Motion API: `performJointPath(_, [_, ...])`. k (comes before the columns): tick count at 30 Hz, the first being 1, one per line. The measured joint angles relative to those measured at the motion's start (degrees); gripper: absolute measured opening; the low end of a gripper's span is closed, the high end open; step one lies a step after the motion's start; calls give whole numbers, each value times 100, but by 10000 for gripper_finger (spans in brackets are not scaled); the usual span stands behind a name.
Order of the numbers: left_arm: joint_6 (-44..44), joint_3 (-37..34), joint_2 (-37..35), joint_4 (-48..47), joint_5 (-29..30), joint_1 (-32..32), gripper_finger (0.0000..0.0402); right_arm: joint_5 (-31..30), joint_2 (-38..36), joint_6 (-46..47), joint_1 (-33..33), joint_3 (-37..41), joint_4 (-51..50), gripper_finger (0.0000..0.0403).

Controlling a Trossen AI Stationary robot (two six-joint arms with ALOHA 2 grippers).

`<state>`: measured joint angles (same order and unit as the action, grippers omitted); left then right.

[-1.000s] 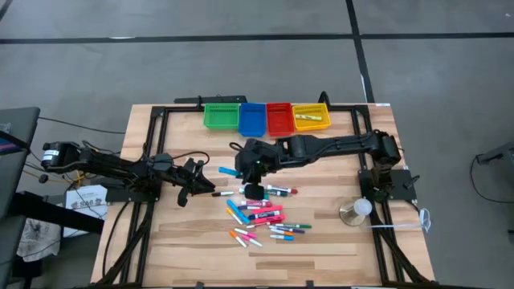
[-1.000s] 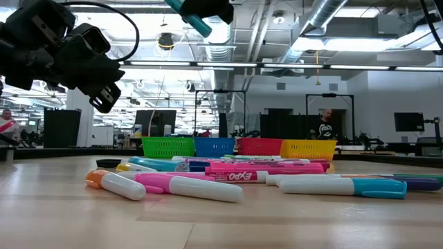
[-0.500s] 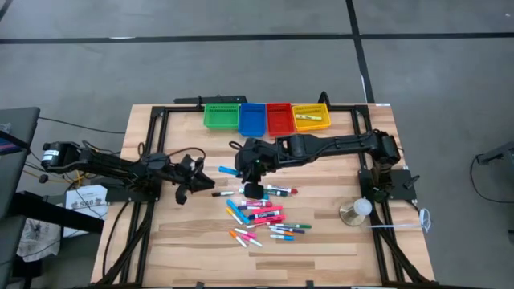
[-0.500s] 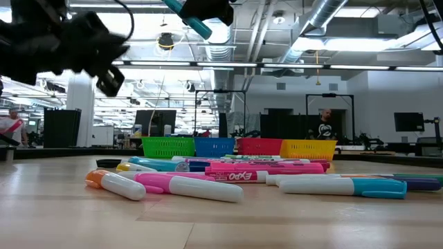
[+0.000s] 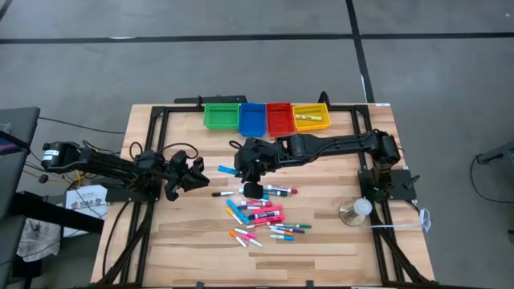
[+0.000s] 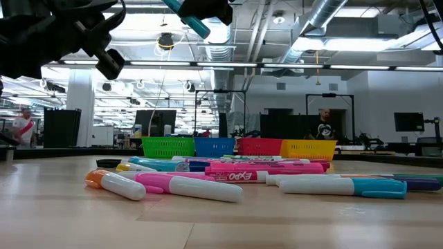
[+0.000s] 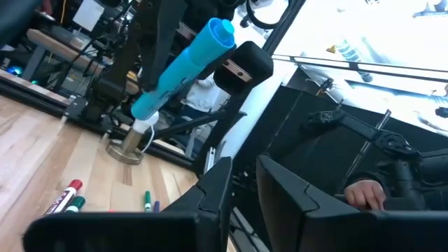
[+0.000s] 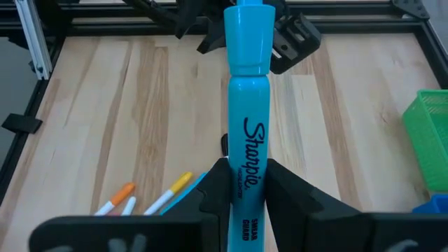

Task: Pick & Place Markers
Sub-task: Put the right large light blue highlighter pen into the yellow bin

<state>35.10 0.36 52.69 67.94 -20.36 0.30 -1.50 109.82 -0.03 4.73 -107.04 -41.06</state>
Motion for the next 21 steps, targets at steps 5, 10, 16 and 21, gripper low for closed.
performJointPath(5, [-28, 0, 0, 5, 18, 0, 66, 0, 0, 2, 0, 2, 5, 61])
performJointPath(10, [-728, 0, 0, 34, 187, 0, 66, 0, 0, 4, 0, 2, 107, 61])
performJointPath(16, [-2316, 0, -7, 118, 197, -82, 66, 0, 0, 9, 0, 2, 129, 61])
performJointPath(21, [-2888, 0, -7, 153, 448, -192, 66, 0, 2, 15, 0, 2, 129, 61])
